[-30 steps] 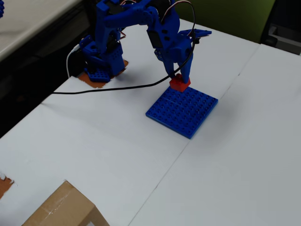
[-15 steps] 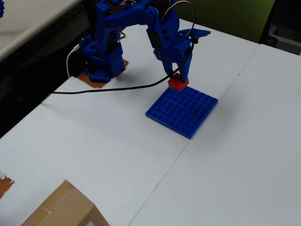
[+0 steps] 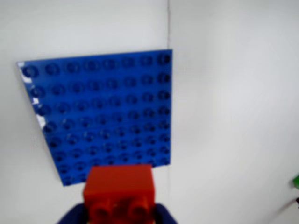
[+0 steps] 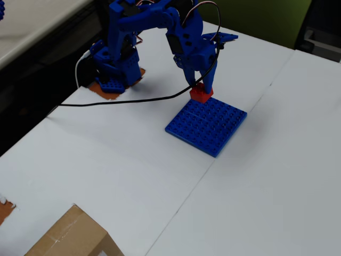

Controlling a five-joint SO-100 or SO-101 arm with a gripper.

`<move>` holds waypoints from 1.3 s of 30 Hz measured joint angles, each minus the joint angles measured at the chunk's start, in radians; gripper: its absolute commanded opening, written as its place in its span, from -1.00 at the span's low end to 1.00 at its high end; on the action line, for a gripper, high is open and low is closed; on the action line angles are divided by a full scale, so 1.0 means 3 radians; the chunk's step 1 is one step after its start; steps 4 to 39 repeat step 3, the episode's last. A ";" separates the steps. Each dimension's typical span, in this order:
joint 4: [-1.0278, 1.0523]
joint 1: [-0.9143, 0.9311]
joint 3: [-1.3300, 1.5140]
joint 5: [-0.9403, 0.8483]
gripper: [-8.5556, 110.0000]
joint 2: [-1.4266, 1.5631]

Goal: Pick up the 2x2 red block and go up the 8x8 blue block.

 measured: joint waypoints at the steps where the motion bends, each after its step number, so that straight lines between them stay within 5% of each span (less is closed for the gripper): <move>1: 0.0010 0.0000 0.0000 0.0000 -0.85 0.0000; 39: 0.0031 0.0000 0.0000 0.0000 -0.85 0.0000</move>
